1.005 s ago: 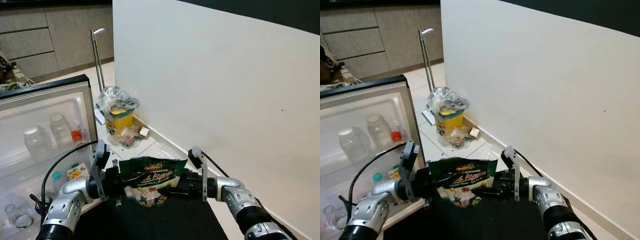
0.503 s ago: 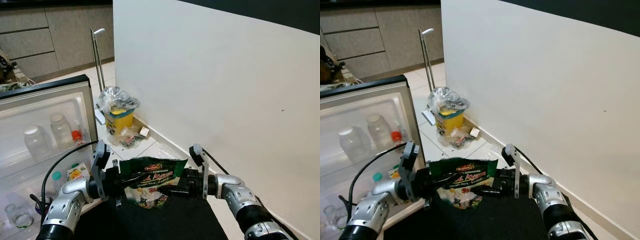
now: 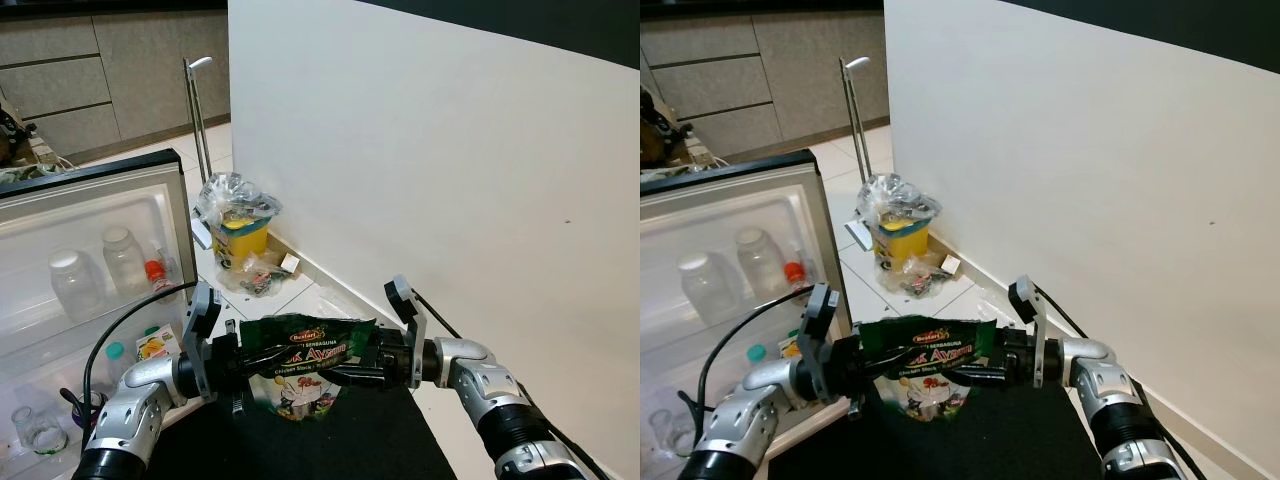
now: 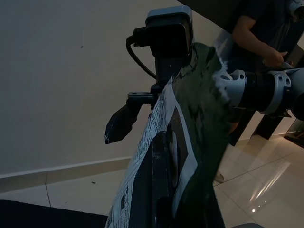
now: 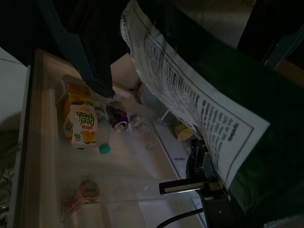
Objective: Restocking fridge
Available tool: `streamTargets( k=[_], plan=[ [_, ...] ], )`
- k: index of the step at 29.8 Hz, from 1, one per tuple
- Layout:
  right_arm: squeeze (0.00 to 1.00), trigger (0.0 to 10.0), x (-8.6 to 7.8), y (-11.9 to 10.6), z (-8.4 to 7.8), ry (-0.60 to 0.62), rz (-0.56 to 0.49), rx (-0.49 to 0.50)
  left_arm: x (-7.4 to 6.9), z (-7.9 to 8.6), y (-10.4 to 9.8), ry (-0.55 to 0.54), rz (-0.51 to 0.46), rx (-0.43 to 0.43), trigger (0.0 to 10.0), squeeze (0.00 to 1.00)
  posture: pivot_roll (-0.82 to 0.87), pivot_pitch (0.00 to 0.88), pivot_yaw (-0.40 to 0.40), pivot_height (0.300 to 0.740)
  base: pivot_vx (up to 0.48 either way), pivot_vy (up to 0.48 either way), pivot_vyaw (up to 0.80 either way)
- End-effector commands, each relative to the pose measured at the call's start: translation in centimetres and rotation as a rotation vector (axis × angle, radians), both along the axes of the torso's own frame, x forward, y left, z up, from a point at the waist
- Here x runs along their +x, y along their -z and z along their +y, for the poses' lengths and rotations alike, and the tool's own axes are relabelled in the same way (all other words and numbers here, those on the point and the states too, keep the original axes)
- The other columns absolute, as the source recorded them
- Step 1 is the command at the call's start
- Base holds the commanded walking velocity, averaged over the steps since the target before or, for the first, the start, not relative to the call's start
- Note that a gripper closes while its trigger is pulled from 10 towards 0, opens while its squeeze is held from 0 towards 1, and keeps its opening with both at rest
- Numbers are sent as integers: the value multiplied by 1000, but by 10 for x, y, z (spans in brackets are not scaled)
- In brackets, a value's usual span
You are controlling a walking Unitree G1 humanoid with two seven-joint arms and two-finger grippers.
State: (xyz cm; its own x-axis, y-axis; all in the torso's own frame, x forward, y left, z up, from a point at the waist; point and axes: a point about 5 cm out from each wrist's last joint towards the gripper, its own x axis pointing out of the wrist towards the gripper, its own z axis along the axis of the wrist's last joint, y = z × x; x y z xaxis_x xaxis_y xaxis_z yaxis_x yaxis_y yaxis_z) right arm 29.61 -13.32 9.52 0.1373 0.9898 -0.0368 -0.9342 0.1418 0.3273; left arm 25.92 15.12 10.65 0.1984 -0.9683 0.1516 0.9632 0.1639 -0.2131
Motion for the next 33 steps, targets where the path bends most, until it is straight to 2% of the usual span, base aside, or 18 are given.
streamTargets(
  k=[1,2,3,4,5,28,31,32,33],
  plan=[
    [0,10000,-1,-2,-3,-6,-5,-16,-1,-2,-1,25,-7,2,0,0,-99,0,-89,740,0,0,0],
    [0,10000,0,-3,-3,-10,-3,-14,-1,-2,-1,27,-7,4,0,0,-99,0,-89,740,0,0,0],
    [0,4157,0,-4,-2,-15,-5,-10,-1,-2,-2,30,-8,5,0,0,-99,0,-89,740,0,0,0],
    [0,4157,1,-6,-2,-18,-5,-7,-1,-2,-2,31,-9,6,0,0,-99,0,-89,740,0,0,0],
    [0,118,2,-7,-2,-15,-7,-3,-1,-3,-2,33,-9,6,0,0,-99,0,-89,740,0,0,0],
    [0,0,4,-6,-1,2,-10,-20,-1,-2,-3,33,-13,10,0,0,-97,0,-87,740,0,0,0],
    [0,0,4,-5,-1,12,-11,-22,2,-2,-2,0,-16,11,0,0,-97,0,-89,740,0,0,0],
    [0,0,5,-5,-1,15,-11,-25,3,-2,-1,-15,2,15,9686,176,-97,0,-89,740,0,0,0],
    [0,0,5,-4,-1,17,-11,-27,5,-1,0,-25,16,18,9686,176,-97,0,-89,740,0,0,0]
  ],
)
